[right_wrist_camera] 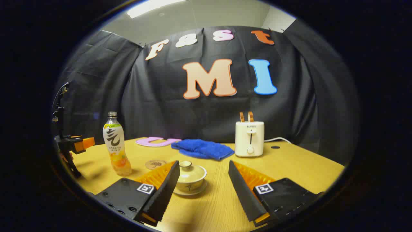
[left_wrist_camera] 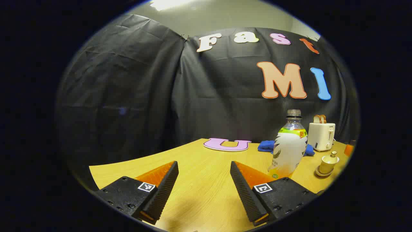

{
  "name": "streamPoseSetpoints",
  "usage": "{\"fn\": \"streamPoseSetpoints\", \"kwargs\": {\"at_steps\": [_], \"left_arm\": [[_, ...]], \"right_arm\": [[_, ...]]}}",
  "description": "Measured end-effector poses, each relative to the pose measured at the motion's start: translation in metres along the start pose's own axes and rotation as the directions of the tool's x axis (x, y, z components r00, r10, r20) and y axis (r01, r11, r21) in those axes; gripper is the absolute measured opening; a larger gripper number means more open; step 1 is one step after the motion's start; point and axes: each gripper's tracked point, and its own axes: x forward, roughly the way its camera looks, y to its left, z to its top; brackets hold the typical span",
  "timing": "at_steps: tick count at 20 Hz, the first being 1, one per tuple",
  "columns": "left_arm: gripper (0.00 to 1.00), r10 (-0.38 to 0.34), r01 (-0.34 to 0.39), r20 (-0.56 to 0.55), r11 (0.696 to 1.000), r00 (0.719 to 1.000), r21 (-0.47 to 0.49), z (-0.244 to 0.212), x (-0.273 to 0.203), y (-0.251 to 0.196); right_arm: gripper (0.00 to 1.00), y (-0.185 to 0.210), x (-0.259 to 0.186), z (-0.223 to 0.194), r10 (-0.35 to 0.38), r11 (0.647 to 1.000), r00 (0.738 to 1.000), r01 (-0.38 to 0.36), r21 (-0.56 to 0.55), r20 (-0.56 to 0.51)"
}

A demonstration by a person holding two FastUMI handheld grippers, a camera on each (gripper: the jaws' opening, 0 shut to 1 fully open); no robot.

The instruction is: Open the teacup lid with one hand, grasp the water bottle and pour water into the teacup with the other hand; after pouring, place the water bottle on the coaster and then close the teacup lid.

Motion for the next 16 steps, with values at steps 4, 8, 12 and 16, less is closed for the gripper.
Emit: {"fn": "streamPoseSetpoints", "kwargs": {"at_steps": [4, 8, 12, 16], "left_arm": [[0.93, -0.001, 0.001, 0.001, 1.000, 1.000, 0.029, 0.0015, 0.0001, -0.0010], [0.95, -0.006, 0.006, 0.005, 1.000, 1.000, 0.025, 0.0020, 0.0013, -0.0026], [0.95, -0.030, 0.030, 0.007, 0.999, 1.000, 0.024, 0.0022, 0.0011, -0.0075], [0.94, -0.043, 0.043, 0.007, 0.999, 0.999, 0.025, 0.0021, 0.0027, -0.0101]], "right_arm": [[0.99, -0.0003, -0.0011, 0.0041, 0.000, 1.000, 1.000, 0.000, -0.005, -0.006], [0.94, -0.0003, -0.0024, 0.0034, -0.002, 1.000, 1.000, 0.002, -0.006, -0.006], [0.94, 0.0000, -0.0023, 0.0039, -0.001, 1.000, 1.000, 0.001, -0.005, -0.006], [0.94, 0.0051, -0.0026, 0.0033, 0.023, 1.000, 1.000, -0.023, -0.004, -0.007]]}}
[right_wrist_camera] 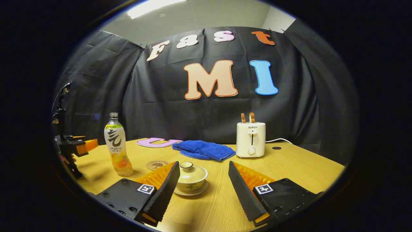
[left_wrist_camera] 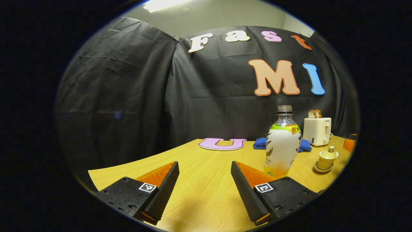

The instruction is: Open the teacup lid with one hand, grasp the water bottle and pour water into the teacup with the other hand; after pouring, place the water bottle on the coaster and then close the teacup lid.

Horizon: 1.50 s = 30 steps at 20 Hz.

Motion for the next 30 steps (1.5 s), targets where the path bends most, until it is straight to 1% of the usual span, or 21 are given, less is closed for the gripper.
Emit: {"fn": "streamPoseSetpoints", "kwargs": {"at_steps": [3, 4, 6, 8, 10, 11, 12, 14, 15, 17, 19, 22, 24, 25, 26, 27, 29, 30], "left_arm": [[0.94, -0.001, 0.001, 0.001, 1.000, 1.000, 0.000, 0.000, 0.000, 0.001], [0.94, -0.001, 0.001, 0.001, 1.000, 1.000, 0.000, 0.000, 0.000, 0.000], [0.94, -0.001, 0.001, 0.001, 1.000, 1.000, 0.000, 0.000, 0.000, 0.000], [0.94, -0.001, 0.001, 0.001, 1.000, 1.000, 0.001, 0.001, 0.000, 0.000], [0.94, -0.002, 0.002, 0.001, 1.000, 1.000, 0.001, 0.000, 0.000, 0.000], [0.94, -0.002, 0.002, 0.002, 1.000, 1.000, 0.000, 0.000, 0.000, 0.000], [0.95, -0.003, 0.003, 0.001, 1.000, 1.000, 0.000, 0.000, 0.000, 0.000], [0.94, -0.003, 0.003, 0.002, 1.000, 1.000, -0.001, 0.000, 0.000, 0.000], [0.94, -0.003, 0.003, 0.002, 1.000, 1.000, -0.001, -0.001, 0.001, 0.000], [0.95, -0.003, 0.003, 0.002, 1.000, 1.000, -0.001, 0.000, 0.000, 0.000], [0.94, -0.003, 0.003, 0.001, 1.000, 1.000, -0.001, 0.000, 0.000, -0.001], [0.94, -0.006, 0.006, 0.001, 1.000, 1.000, -0.002, -0.002, -0.002, -0.001], [0.94, -0.007, 0.007, 0.002, 1.000, 1.000, -0.002, -0.003, -0.003, -0.001], [0.94, -0.007, 0.007, 0.002, 1.000, 1.000, -0.002, -0.003, -0.003, -0.001], [0.94, -0.008, 0.008, 0.002, 1.000, 1.000, -0.002, -0.003, -0.004, -0.001], [0.94, -0.009, 0.009, 0.002, 1.000, 1.000, -0.003, -0.004, -0.002, -0.002], [0.94, -0.009, 0.009, 0.004, 1.000, 1.000, -0.004, -0.005, -0.001, -0.003], [0.94, -0.009, 0.009, 0.003, 1.000, 1.000, -0.004, -0.005, -0.001, -0.003]], "right_arm": [[0.99, 0.002, 0.002, 0.000, 0.014, 1.000, 1.000, -0.014, 0.001, -0.002], [0.94, 0.004, 0.004, 0.000, 0.023, 1.000, 1.000, -0.023, 0.001, -0.004], [0.99, 0.014, 0.009, -0.001, 0.062, 0.998, 0.998, -0.062, 0.003, -0.007], [0.96, 0.020, 0.014, -0.003, 0.087, 0.996, 0.996, -0.087, 0.004, -0.010], [0.96, 0.023, 0.021, -0.003, 0.091, 0.996, 0.996, -0.091, 0.005, -0.011], [0.99, 0.025, 0.025, -0.003, 0.092, 0.996, 0.996, -0.092, 0.004, -0.013], [0.98, 0.028, 0.028, -0.004, 0.096, 0.995, 0.995, -0.096, 0.004, -0.017], [0.96, 0.036, 0.038, -0.010, 0.115, 0.993, 0.992, -0.115, 0.003, -0.042], [0.99, 0.038, 0.042, -0.012, 0.119, 0.993, 0.991, -0.119, 0.002, -0.061], [0.99, 0.043, 0.049, -0.019, 0.130, 0.991, 0.986, -0.131, 0.000, -0.104], [0.96, 0.044, 0.057, -0.023, 0.124, 0.992, 0.983, -0.125, 0.000, -0.136], [0.96, 0.045, 0.067, -0.027, 0.115, 0.993, 0.981, -0.119, -0.017, -0.158], [0.84, 0.045, 0.073, -0.027, 0.105, 0.993, 0.982, -0.112, -0.034, -0.156], [0.81, 0.045, 0.074, -0.027, 0.102, 0.993, 0.982, -0.110, -0.040, -0.158], [0.73, 0.046, 0.074, -0.028, 0.100, 0.993, 0.982, -0.109, -0.045, -0.162], [0.61, 0.045, 0.075, -0.029, 0.095, 0.993, 0.980, -0.105, -0.050, -0.172], [0.41, 0.046, 0.077, -0.030, 0.095, 0.992, 0.981, -0.107, -0.063, -0.169], [0.38, 0.047, 0.076, -0.030, 0.092, 0.992, 0.981, -0.106, -0.073, -0.171]]}}
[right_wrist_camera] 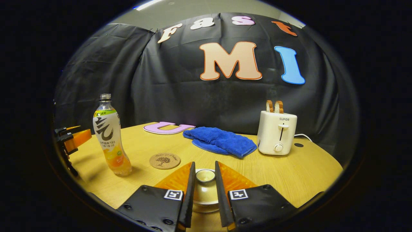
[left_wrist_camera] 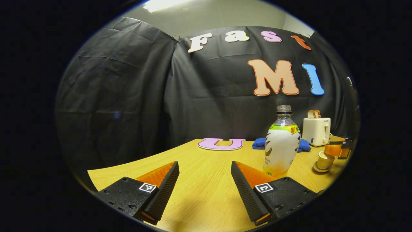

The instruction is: Open the teacup lid with one hand, grasp the water bottle and pour water into the teacup with the other hand; after pouring, place the water bottle on the coaster and then close the teacup lid.

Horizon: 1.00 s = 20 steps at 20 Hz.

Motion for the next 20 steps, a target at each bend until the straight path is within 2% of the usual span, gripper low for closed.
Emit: {"fn": "streamPoseSetpoints", "kwargs": {"at_steps": [7, 10, 13, 17, 20], "left_arm": [[0.94, -0.003, 0.003, 0.003, 1.000, 1.000, -0.003, -0.002, 0.001, -0.002], [0.94, -0.002, 0.002, 0.005, 1.000, 1.000, -0.004, -0.003, 0.001, -0.002], [0.94, -0.010, 0.010, 0.005, 1.000, 1.000, -0.005, -0.004, 0.001, -0.004], [0.95, -0.120, 0.120, 0.012, 0.993, 0.993, -0.007, -0.003, -0.002, -0.026], [0.94, -0.217, 0.218, 0.014, 0.976, 0.976, -0.009, -0.003, -0.007, -0.042]], "right_arm": [[0.29, 0.001, -0.002, 0.002, -0.001, 1.000, 1.000, 0.002, -0.026, 0.012], [0.29, 0.005, -0.009, 0.012, 0.032, 0.999, 0.996, -0.030, -0.028, 0.078], [0.29, 0.002, -0.018, 0.020, 0.023, 0.999, 0.990, -0.019, -0.029, 0.137], [0.27, -0.011, -0.029, 0.019, 0.010, 0.997, 0.989, -0.022, 0.077, 0.150], [0.29, -0.020, -0.038, 0.019, -0.006, 0.997, 0.987, -0.007, 0.079, 0.161]]}}
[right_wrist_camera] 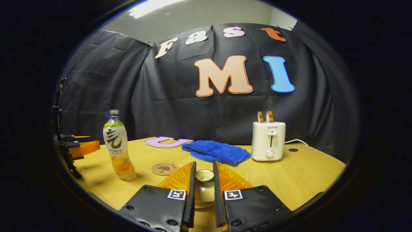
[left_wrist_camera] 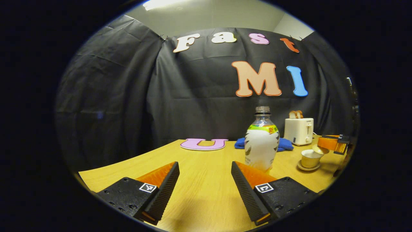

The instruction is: Open the teacup lid with one hand, grasp the water bottle and pour water into the teacup with the other hand; after pouring, place the water bottle on the coaster and then close the teacup lid.

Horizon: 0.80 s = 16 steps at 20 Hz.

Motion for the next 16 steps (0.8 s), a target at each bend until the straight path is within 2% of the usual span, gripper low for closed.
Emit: {"fn": "streamPoseSetpoints", "kwargs": {"at_steps": [3, 7, 11, 16], "left_arm": [[0.94, -0.139, 0.139, 0.005, 0.990, 0.990, -0.002, 0.002, -0.003, -0.024], [0.94, -0.283, 0.283, 0.009, 0.959, 0.959, -0.004, 0.002, -0.009, -0.049], [0.94, -0.338, 0.338, 0.003, 0.941, 0.941, -0.006, 0.001, -0.008, -0.059], [0.94, -0.358, 0.357, -0.051, 0.934, 0.932, -0.017, -0.009, 0.006, -0.070]], "right_arm": [[0.28, -0.008, -0.010, 0.002, -0.008, 1.000, 1.000, 0.008, -0.003, 0.001], [0.28, -0.026, -0.026, 0.003, -0.046, 0.999, 0.999, 0.046, -0.005, 0.004], [0.28, -0.047, -0.040, 0.005, -0.101, 0.995, 0.995, 0.101, -0.006, 0.007], [0.29, -0.060, -0.050, 0.006, -0.129, 0.992, 0.992, 0.129, -0.008, 0.008]]}}
